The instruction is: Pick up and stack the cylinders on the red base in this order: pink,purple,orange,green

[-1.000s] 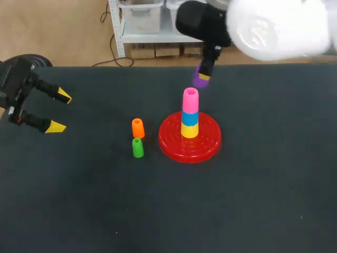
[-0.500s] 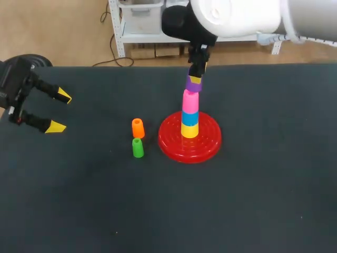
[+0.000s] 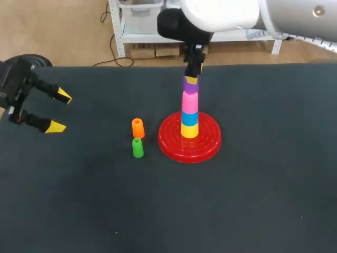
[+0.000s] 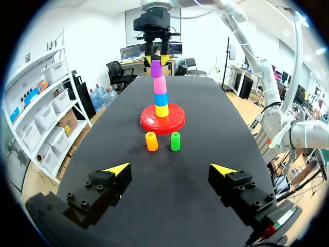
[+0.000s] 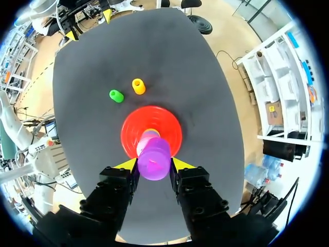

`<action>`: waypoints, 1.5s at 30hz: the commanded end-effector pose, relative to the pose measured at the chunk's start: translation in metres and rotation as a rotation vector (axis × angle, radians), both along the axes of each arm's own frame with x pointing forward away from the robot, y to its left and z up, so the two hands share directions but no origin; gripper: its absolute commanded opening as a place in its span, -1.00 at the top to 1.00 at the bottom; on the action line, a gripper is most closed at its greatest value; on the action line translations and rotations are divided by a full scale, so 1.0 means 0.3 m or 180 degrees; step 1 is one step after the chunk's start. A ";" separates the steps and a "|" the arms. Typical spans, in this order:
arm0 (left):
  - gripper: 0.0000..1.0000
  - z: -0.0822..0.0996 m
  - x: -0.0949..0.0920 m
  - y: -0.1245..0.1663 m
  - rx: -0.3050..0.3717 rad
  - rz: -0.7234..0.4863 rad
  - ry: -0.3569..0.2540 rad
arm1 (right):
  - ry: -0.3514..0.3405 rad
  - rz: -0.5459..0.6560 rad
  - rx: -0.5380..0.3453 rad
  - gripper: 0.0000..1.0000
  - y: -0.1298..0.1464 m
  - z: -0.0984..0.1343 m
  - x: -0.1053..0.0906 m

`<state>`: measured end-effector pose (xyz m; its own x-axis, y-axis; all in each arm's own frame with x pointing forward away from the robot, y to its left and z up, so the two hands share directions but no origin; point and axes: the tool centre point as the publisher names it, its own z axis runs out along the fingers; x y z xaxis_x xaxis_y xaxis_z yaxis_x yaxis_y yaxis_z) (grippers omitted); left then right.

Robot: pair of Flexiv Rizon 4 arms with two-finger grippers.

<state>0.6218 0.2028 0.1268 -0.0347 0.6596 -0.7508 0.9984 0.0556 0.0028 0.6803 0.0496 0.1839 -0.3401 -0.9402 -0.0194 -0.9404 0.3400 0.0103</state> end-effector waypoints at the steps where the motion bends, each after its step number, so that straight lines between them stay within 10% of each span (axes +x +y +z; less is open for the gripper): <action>1: -1.00 -0.004 -0.001 0.003 -0.0008 -0.0002 -0.0012 | 0.0005 0.0001 -0.0010 1.00 0.002 0.009 -0.003; 45: -1.00 -0.004 -0.001 0.003 -0.0008 -0.0002 -0.0012 | 0.0238 0.0029 -0.0038 1.00 -0.012 -0.055 -0.019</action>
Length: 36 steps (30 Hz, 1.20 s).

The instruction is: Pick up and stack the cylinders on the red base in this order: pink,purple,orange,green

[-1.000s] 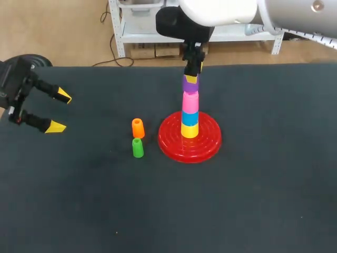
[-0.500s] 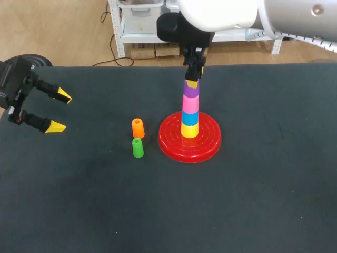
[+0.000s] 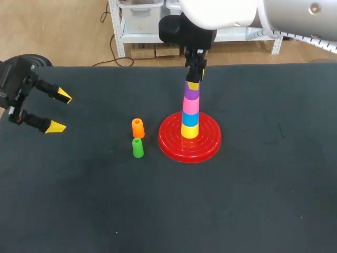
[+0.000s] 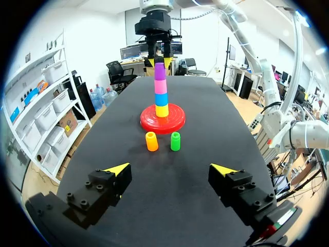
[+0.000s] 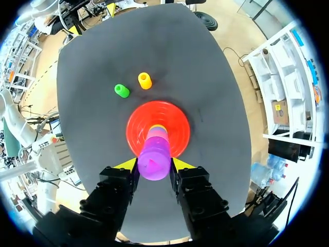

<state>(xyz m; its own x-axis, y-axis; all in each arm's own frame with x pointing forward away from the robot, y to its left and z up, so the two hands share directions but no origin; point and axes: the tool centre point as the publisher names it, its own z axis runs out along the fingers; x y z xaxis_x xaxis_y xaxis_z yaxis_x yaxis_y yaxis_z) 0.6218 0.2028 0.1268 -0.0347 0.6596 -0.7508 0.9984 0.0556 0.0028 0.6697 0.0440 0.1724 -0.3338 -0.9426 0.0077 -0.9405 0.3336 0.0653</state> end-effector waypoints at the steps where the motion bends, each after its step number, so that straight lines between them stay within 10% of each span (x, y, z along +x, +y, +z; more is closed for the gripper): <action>1: -1.00 -0.004 -0.001 0.003 -0.0008 -0.0002 -0.0012 | 0.0056 0.0012 -0.0019 1.00 0.007 -0.019 0.017; 17: -1.00 -0.004 -0.001 0.003 -0.0008 -0.0002 -0.0012 | 0.0019 -0.0019 -0.0025 1.00 0.009 -0.026 0.013; 18: -1.00 -0.004 -0.001 0.003 -0.0008 -0.0002 -0.0012 | -0.0027 -0.0065 -0.0040 0.59 0.009 -0.023 0.010; 20: -1.00 -0.004 -0.001 0.003 -0.0008 -0.0002 -0.0012 | -0.0085 -0.0105 -0.0048 -1.00 0.004 -0.018 0.008; 36: -1.00 -0.004 -0.001 0.003 -0.0008 -0.0002 -0.0012 | -0.0472 -0.0174 -0.0164 -1.00 0.059 0.105 -0.007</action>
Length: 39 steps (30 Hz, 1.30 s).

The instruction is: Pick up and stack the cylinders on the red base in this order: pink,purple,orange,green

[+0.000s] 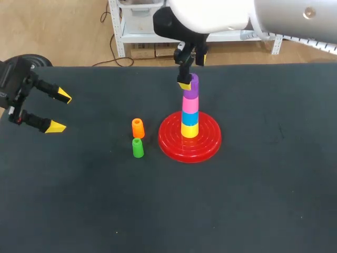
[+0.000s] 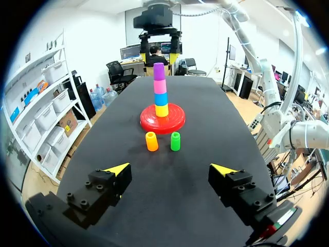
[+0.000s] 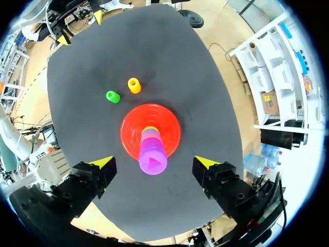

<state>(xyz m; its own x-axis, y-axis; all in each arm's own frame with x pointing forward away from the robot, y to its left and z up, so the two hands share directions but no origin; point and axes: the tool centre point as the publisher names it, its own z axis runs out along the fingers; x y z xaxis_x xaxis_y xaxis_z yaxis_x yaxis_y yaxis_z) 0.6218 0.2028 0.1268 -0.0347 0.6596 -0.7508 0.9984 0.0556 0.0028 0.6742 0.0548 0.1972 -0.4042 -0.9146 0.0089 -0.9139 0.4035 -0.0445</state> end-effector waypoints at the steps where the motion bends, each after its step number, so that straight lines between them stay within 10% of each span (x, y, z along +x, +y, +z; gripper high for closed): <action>1: -1.00 -0.004 -0.001 0.003 -0.0008 -0.0002 -0.0012 | -0.0153 0.0110 -0.0030 -1.00 0.039 0.028 -0.018; 11: -1.00 -0.004 -0.001 0.003 -0.0008 -0.0002 -0.0012 | -0.0256 0.0582 0.0106 -1.00 0.231 0.035 0.022; 39: -1.00 -0.004 -0.001 0.003 -0.0008 -0.0002 -0.0012 | 0.0328 0.1090 0.0222 -1.00 0.430 -0.342 0.034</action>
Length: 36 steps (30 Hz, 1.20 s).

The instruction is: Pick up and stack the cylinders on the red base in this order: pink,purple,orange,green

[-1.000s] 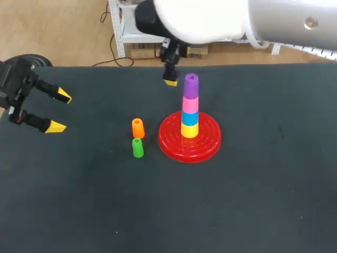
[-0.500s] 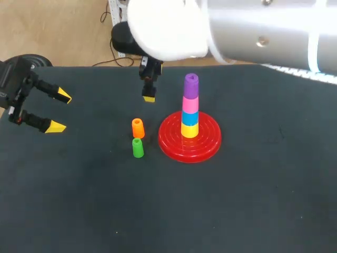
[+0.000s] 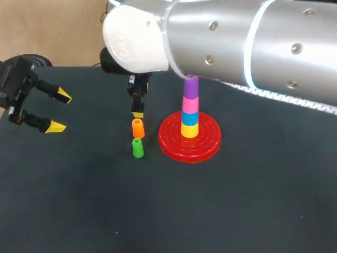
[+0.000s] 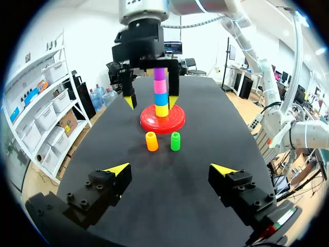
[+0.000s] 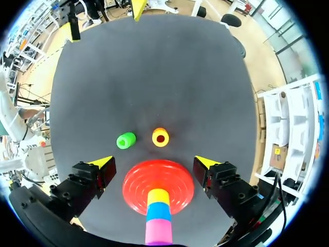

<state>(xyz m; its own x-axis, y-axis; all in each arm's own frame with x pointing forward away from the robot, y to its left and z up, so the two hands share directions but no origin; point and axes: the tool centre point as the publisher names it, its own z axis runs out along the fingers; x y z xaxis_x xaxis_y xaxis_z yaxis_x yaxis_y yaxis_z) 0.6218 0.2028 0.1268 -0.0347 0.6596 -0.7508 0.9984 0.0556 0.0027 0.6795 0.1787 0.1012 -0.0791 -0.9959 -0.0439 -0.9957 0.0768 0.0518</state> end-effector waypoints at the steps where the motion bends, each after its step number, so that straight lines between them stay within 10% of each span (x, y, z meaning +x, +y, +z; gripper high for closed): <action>1: -1.00 -0.004 -0.001 0.003 -0.0008 -0.0002 -0.0012 | 0.0079 0.0031 -0.0023 -1.00 0.018 -0.029 0.012; 36: -1.00 -0.004 -0.001 0.003 -0.0008 -0.0002 -0.0012 | -0.0136 0.0418 -0.0043 -1.00 0.048 -0.210 -0.039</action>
